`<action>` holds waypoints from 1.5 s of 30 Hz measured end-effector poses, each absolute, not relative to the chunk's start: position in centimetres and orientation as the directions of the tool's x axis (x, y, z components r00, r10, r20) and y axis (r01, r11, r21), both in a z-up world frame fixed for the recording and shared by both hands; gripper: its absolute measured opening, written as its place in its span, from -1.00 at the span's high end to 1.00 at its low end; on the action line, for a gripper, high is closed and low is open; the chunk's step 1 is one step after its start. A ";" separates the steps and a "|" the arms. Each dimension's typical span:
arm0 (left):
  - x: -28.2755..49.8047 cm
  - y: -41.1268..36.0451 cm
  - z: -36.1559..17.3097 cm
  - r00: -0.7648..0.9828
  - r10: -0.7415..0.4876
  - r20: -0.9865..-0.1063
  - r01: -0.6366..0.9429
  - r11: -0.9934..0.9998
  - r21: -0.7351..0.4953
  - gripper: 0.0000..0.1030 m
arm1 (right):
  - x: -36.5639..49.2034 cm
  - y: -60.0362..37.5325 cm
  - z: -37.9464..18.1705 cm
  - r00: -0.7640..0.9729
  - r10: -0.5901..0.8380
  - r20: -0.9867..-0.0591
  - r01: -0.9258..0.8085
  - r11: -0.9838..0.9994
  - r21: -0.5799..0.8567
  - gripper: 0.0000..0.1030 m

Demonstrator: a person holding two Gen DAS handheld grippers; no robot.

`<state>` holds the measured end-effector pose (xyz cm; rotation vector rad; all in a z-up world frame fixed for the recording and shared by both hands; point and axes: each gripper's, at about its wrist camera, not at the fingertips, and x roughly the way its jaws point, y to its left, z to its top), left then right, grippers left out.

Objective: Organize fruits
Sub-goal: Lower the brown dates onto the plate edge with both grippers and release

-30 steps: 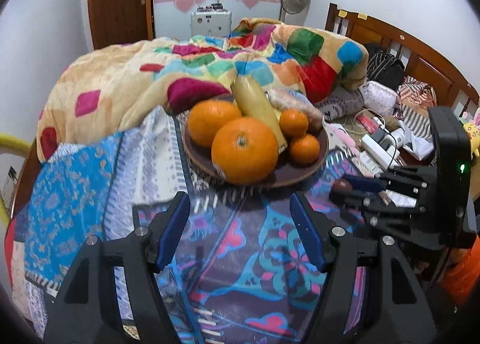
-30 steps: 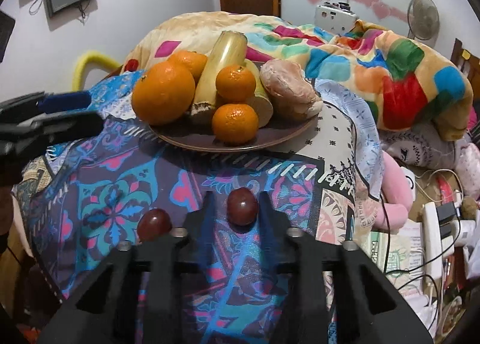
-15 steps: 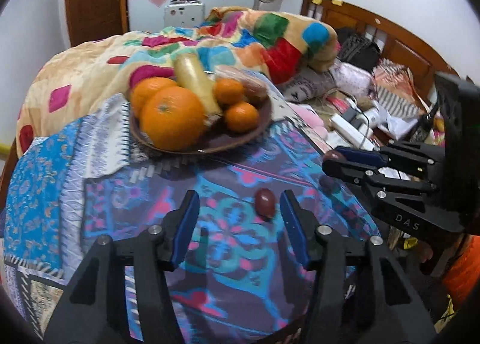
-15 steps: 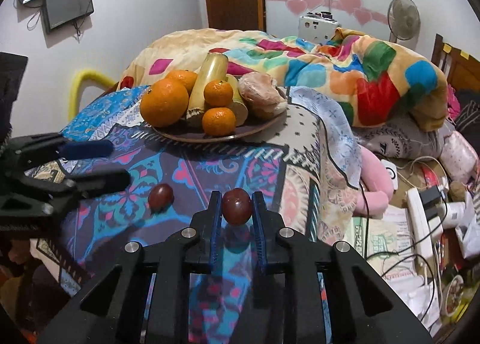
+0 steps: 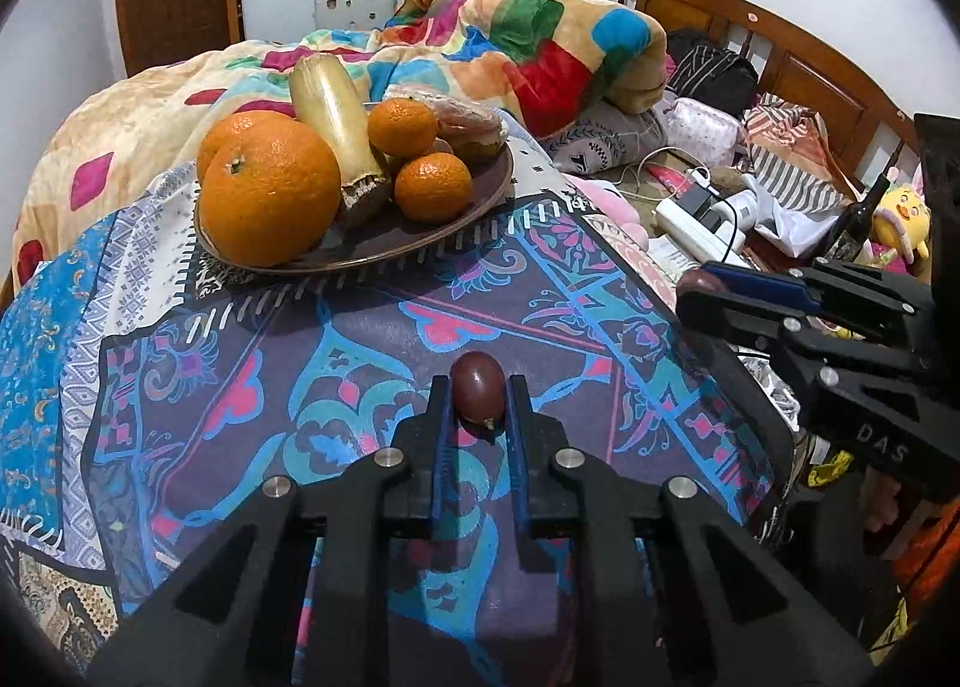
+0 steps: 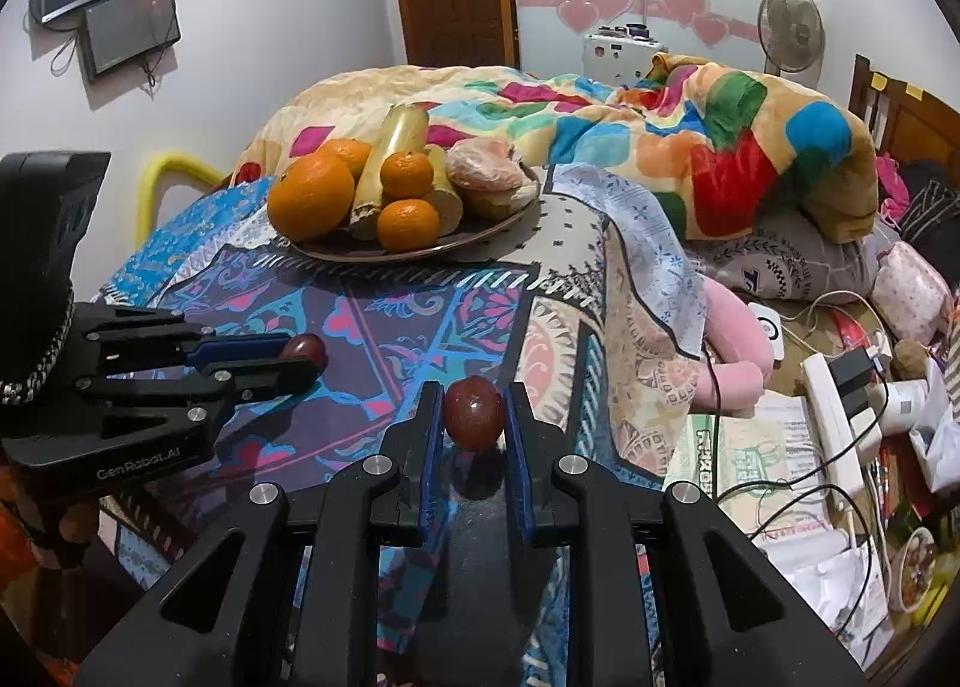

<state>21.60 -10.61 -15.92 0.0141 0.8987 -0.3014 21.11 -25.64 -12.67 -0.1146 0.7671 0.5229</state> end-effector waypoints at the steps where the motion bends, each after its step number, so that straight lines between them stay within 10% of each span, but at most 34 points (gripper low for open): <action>1: 21.6 -10.5 -15.8 0.587 -0.248 -0.771 0.260 0.959 -0.111 0.69 | 21.3 -25.7 -12.6 0.601 0.411 -0.685 -0.490 0.867 0.090 0.65; 45: 26.7 -7.4 -13.5 0.638 -0.226 -0.736 0.167 0.974 -0.154 0.61 | 28.6 -21.3 -11.2 0.590 0.434 -0.681 -0.512 0.853 0.100 0.37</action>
